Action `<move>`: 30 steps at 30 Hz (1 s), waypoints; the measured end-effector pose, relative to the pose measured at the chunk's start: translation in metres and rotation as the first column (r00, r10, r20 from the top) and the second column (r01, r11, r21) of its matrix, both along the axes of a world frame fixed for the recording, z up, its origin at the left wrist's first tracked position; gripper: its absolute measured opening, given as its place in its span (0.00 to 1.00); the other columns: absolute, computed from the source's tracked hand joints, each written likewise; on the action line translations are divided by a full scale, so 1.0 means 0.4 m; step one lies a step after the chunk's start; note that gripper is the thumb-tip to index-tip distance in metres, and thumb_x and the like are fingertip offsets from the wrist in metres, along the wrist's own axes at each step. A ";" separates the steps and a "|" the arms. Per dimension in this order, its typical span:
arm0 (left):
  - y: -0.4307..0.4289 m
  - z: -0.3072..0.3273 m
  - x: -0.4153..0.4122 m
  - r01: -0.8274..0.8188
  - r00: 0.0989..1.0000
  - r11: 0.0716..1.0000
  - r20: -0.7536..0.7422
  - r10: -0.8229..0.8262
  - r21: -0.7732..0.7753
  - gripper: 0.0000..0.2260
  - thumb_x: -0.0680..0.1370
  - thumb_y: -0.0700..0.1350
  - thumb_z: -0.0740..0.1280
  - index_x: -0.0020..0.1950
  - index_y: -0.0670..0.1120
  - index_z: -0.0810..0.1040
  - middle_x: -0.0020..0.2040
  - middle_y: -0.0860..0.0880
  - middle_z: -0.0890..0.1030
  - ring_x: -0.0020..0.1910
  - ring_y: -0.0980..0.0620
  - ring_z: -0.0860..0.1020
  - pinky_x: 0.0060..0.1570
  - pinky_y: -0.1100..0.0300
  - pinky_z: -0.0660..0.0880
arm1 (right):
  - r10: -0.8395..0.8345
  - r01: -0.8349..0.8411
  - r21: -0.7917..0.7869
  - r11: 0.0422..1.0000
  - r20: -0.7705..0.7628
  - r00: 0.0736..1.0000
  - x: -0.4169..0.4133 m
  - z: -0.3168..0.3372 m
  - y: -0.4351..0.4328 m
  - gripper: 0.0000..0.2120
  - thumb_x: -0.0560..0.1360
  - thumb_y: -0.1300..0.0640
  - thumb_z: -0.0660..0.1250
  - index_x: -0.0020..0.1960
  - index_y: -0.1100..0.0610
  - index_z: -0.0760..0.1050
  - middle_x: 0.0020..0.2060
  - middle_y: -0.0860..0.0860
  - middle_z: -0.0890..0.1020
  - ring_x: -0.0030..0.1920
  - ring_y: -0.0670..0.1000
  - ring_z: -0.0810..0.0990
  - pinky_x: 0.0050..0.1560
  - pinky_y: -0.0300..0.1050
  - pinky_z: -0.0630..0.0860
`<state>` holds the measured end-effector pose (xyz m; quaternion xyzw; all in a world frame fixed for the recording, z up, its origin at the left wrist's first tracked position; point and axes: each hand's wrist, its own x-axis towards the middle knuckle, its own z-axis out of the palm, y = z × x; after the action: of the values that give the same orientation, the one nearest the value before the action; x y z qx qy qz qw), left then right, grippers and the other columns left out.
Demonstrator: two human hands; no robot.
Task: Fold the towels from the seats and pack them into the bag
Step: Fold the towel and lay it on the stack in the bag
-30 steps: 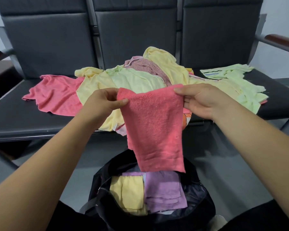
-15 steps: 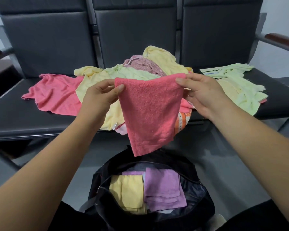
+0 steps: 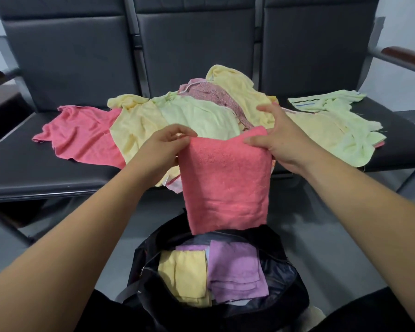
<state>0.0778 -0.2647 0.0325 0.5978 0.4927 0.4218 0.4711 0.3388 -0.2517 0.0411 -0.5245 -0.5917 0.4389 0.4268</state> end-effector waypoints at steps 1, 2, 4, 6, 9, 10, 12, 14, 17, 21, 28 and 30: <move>0.000 0.001 -0.004 0.018 1.000 1.000 -0.010 -0.018 -0.017 0.07 0.81 0.40 0.68 0.50 0.51 0.84 0.46 0.48 0.81 0.46 0.50 0.77 0.50 0.55 0.75 | 0.014 -0.013 0.020 1.000 -0.007 1.000 0.004 -0.002 0.002 0.33 0.71 0.68 0.75 0.66 0.40 0.72 0.62 0.62 0.77 0.58 0.60 0.82 0.58 0.56 0.81; -0.003 0.005 -0.008 0.050 0.997 0.999 -0.056 -0.051 -0.021 0.05 0.78 0.42 0.72 0.52 0.51 0.85 0.49 0.50 0.83 0.49 0.52 0.80 0.54 0.57 0.76 | 0.029 -0.029 0.036 0.999 -0.006 1.000 0.003 -0.001 0.002 0.28 0.72 0.68 0.75 0.63 0.42 0.76 0.62 0.59 0.78 0.59 0.57 0.82 0.61 0.54 0.80; -0.008 0.011 -0.021 0.108 0.956 0.994 -0.276 -0.100 0.015 0.16 0.72 0.45 0.79 0.58 0.53 0.84 0.54 0.54 0.84 0.54 0.54 0.82 0.59 0.60 0.76 | 0.061 -0.061 0.013 0.998 -0.005 0.998 -0.002 0.003 0.001 0.14 0.73 0.66 0.75 0.55 0.51 0.83 0.58 0.53 0.83 0.60 0.51 0.81 0.64 0.46 0.78; -0.014 0.015 -0.020 0.109 0.855 0.988 -0.517 -0.035 0.113 0.16 0.72 0.42 0.78 0.59 0.52 0.84 0.52 0.56 0.83 0.53 0.57 0.80 0.56 0.66 0.74 | 0.159 -0.161 -0.066 0.985 -0.024 0.987 -0.008 0.006 -0.008 0.13 0.69 0.60 0.79 0.52 0.56 0.85 0.55 0.52 0.84 0.59 0.49 0.82 0.62 0.43 0.77; -0.020 0.018 -0.009 0.076 0.822 0.977 -0.567 0.053 0.201 0.08 0.77 0.41 0.73 0.52 0.53 0.83 0.49 0.56 0.82 0.47 0.61 0.77 0.47 0.67 0.72 | 0.288 -0.264 -0.139 0.955 0.201 0.936 -0.009 0.008 -0.018 0.26 0.62 0.60 0.83 0.59 0.54 0.83 0.58 0.48 0.81 0.58 0.46 0.80 0.58 0.36 0.77; -0.019 0.016 -0.009 0.070 0.832 0.979 -0.552 0.048 0.191 0.07 0.78 0.41 0.71 0.50 0.53 0.82 0.50 0.56 0.82 0.48 0.60 0.77 0.48 0.65 0.71 | 0.274 -0.253 -0.106 0.962 0.318 0.908 -0.015 0.008 -0.022 0.25 0.63 0.62 0.83 0.59 0.53 0.83 0.57 0.45 0.81 0.57 0.43 0.79 0.55 0.32 0.76; -0.017 0.009 -0.013 0.091 0.843 0.987 -0.538 -0.004 0.135 0.06 0.80 0.43 0.69 0.49 0.55 0.80 0.50 0.55 0.81 0.49 0.57 0.77 0.50 0.61 0.72 | 0.161 -0.190 0.025 0.982 0.431 0.888 -0.022 0.006 -0.021 0.20 0.65 0.62 0.81 0.55 0.51 0.85 0.52 0.43 0.82 0.53 0.41 0.78 0.53 0.35 0.74; -0.014 0.002 -0.019 0.113 0.863 0.990 -0.502 -0.059 0.078 0.05 0.80 0.46 0.69 0.47 0.57 0.80 0.49 0.53 0.81 0.50 0.52 0.79 0.56 0.53 0.76 | 0.089 -0.136 0.103 0.985 0.368 0.925 -0.018 0.000 -0.014 0.12 0.67 0.62 0.80 0.49 0.53 0.85 0.45 0.46 0.83 0.47 0.44 0.79 0.52 0.41 0.76; -0.017 0.005 -0.018 0.042 0.961 0.999 -0.276 -0.034 0.024 0.03 0.77 0.47 0.74 0.48 0.55 0.82 0.48 0.45 0.83 0.49 0.43 0.82 0.60 0.42 0.79 | 0.145 -0.146 -0.001 0.989 0.126 0.981 0.000 -0.002 -0.013 0.06 0.71 0.63 0.77 0.46 0.54 0.83 0.41 0.50 0.83 0.44 0.48 0.81 0.47 0.46 0.78; -0.015 0.014 -0.010 -0.051 0.998 0.995 0.042 0.055 -0.083 0.04 0.74 0.46 0.75 0.47 0.54 0.84 0.42 0.49 0.81 0.41 0.51 0.78 0.43 0.52 0.77 | 0.182 -0.219 -0.180 0.959 -0.204 0.962 0.009 0.002 -0.016 0.07 0.76 0.61 0.73 0.50 0.50 0.82 0.45 0.50 0.85 0.46 0.49 0.85 0.44 0.50 0.83; -0.012 0.017 -0.023 0.029 0.999 0.999 -0.028 -0.030 -0.035 0.22 0.66 0.42 0.80 0.59 0.51 0.83 0.56 0.50 0.83 0.54 0.52 0.82 0.56 0.58 0.78 | 0.053 -0.261 -0.280 0.924 -0.581 0.812 0.006 0.022 -0.008 0.14 0.74 0.68 0.70 0.57 0.56 0.79 0.44 0.54 0.85 0.41 0.49 0.85 0.40 0.42 0.82; -0.014 0.015 -0.025 0.034 0.897 0.991 -0.441 0.025 0.126 0.20 0.71 0.41 0.79 0.60 0.53 0.83 0.54 0.56 0.82 0.52 0.57 0.80 0.54 0.66 0.75 | 0.159 -0.312 -0.223 0.923 -0.517 0.841 0.005 0.023 -0.013 0.19 0.71 0.73 0.69 0.59 0.58 0.80 0.48 0.57 0.84 0.49 0.52 0.85 0.46 0.44 0.83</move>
<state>0.0676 -0.2702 0.0386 0.7085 0.5566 0.3056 0.3078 0.3410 -0.2569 0.0504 -0.3767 -0.4515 0.6911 0.4202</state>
